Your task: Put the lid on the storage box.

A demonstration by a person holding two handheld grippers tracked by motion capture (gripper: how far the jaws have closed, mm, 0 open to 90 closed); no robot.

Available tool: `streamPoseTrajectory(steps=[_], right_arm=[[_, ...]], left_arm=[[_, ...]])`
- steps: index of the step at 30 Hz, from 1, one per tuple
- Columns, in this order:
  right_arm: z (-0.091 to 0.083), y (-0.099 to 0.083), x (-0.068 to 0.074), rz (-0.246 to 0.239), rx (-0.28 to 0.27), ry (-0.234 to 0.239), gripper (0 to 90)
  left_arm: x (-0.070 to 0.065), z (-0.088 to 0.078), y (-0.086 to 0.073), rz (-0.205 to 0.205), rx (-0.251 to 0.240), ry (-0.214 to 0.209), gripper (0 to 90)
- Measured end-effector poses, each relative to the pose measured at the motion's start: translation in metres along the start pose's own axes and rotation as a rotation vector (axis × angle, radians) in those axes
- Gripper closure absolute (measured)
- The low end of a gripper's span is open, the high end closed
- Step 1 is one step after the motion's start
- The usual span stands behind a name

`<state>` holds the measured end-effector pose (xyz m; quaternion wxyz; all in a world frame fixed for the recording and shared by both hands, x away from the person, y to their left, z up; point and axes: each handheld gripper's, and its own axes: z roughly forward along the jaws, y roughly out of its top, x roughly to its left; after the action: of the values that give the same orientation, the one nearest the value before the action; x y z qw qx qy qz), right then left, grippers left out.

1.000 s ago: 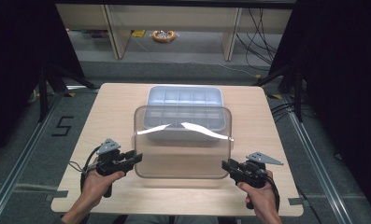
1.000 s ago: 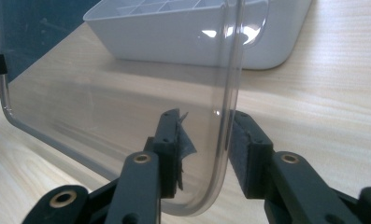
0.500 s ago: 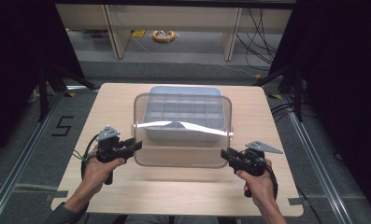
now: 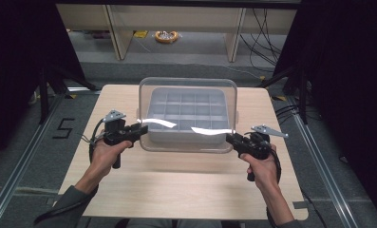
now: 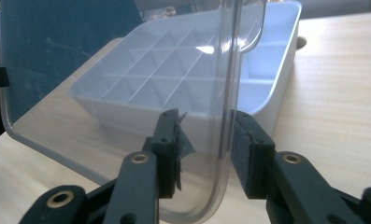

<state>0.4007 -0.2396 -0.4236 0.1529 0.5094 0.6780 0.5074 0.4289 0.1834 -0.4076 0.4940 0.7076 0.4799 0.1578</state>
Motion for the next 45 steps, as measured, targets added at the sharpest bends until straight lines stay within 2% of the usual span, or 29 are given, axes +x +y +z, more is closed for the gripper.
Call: streamPoseTrajectory(steps=[2, 3, 8, 9, 11, 14, 15, 16, 18, 19, 20, 21, 23, 24, 25, 26, 27, 29, 30, 32, 33, 34, 35, 36, 38, 39, 40, 43, 45], right_arm=[[0.002, 0.004, -0.001, -0.005, -0.003, -0.007, 65.6], [0.002, 0.007, 0.002, 0.04, 0.005, -0.009, 65.5], [0.016, 0.028, -0.008, 0.004, -0.014, -0.027, 65.6], [0.017, 0.03, -0.005, 0.047, -0.005, -0.033, 65.6], [0.022, 0.034, -0.008, 0.025, -0.02, -0.038, 65.6], [0.03, 0.04, -0.011, 0.02, -0.019, -0.044, 65.6], [0.032, 0.041, -0.009, 0.056, -0.007, -0.048, 65.6], [0.032, 0.041, -0.009, 0.056, -0.007, -0.048, 65.6], [0.041, 0.045, -0.014, 0.032, -0.01, -0.05, 65.5], [0.043, 0.045, -0.015, 0.032, -0.012, -0.059, 65.5], [0.044, 0.046, -0.015, 0.042, 0.013, -0.067, 65.4], [0.048, 0.046, -0.017, 0.039, -0.004, -0.063, 65.4], [0.049, 0.046, -0.018, 0.043, 0.005, -0.067, 65.4], [0.05, 0.046, -0.016, 0.08, 0.015, -0.069, 65.4], [0.054, 0.046, -0.02, 0.056, 0.014, -0.065, 65.3], [0.056, 0.045, -0.018, 0.079, 0.014, -0.072, 65.3], [0.057, 0.046, -0.021, 0.058, 0.017, -0.072, 65.2], [0.059, 0.045, -0.021, 0.062, 0.014, -0.074, 65.2], [0.062, 0.045, -0.02, 0.094, 0.024, -0.072, 65.1], [0.062, 0.045, -0.019, 0.108, 0.033, -0.083, 65.2], [0.065, 0.045, -0.021, 0.104, 0.031, -0.073, 65.1], [0.067, 0.044, -0.027, 0.049, 0.017, -0.09, 65.0], [0.067, 0.044, -0.027, 0.049, 0.017, -0.09, 65.0], [0.067, 0.044, -0.027, 0.068, 0.018, -0.075, 64.8], [0.068, 0.042, -0.025, 0.125, 0.035, -0.078, 64.6], [0.068, 0.042, -0.025, 0.125, 0.035, -0.078, 64.6], [0.069, 0.042, -0.027, 0.106, 0.027, -0.084, 64.4], [0.072, 0.039, -0.03, 0.117, 0.034, -0.099, 64.2], [0.072, 0.038, -0.034, 0.099, 0.026, -0.081, 64.2]], left_arm=[[0.001, 0.003, 0.003, -0.003, -0.005, 0.002, 63.2], [0.001, 0.006, 0.007, -0.005, -0.005, 0.008, 63.2], [0.007, 0.02, 0.024, -0.023, -0.001, 0.031, 62.9], [0.009, 0.022, 0.026, -0.021, -0.002, 0.034, 62.7], [0.011, 0.025, 0.029, -0.027, -0.003, 0.038, 62.3], [0.017, 0.035, 0.039, -0.037, -0.001, 0.052, 62.1], [0.019, 0.037, 0.041, -0.039, 0.002, 0.054, 62.1], [0.019, 0.037, 0.041, -0.039, 0.002, 0.054, 61.9], [0.022, 0.044, 0.044, -0.047, -0.001, 0.072, 61.6], [0.024, 0.046, 0.045, -0.048, 0.005, 0.072, 61.6], [0.024, 0.049, 0.045, -0.054, 0.005, 0.076, 61.5], [0.024, 0.049, 0.045, -0.054, 0.005, 0.076, 61.5], [0.027, 0.053, 0.045, -0.064, 0.013, 0.077, 61.4], [0.028, 0.054, 0.045, -0.065, 0.016, 0.08, 61.3], [0.031, 0.058, 0.044, -0.071, 0.023, 0.081, 61.0], [0.033, 0.06, 0.043, -0.065, 0.037, 0.083, 60.9], [0.034, 0.062, 0.043, -0.069, 0.039, 0.087, 60.7], [0.034, 0.063, 0.042, -0.071, 0.044, 0.088, 60.3], [0.036, 0.066, 0.041, -0.073, 0.05, 0.09, 60.1], [0.037, 0.068, 0.041, -0.077, 0.051, 0.091, 60.1], [0.038, 0.071, 0.04, -0.083, 0.055, 0.088, 59.9], [0.038, 0.071, 0.04, -0.083, 0.055, 0.088, 59.9], [0.037, 0.072, 0.039, -0.102, 0.052, 0.089, 59.9], [0.038, 0.073, 0.039, -0.092, 0.065, 0.089, 59.8], [0.038, 0.075, 0.04, -0.106, 0.063, 0.089, 59.8], [0.038, 0.077, 0.04, -0.112, 0.056, 0.088, 59.8], [0.039, 0.077, 0.041, -0.099, 0.071, 0.09, 59.7], [0.04, 0.082, 0.04, -0.112, 0.08, 0.087, 59.4], [0.041, 0.084, 0.039, -0.128, 0.088, 0.085, 59.0]])
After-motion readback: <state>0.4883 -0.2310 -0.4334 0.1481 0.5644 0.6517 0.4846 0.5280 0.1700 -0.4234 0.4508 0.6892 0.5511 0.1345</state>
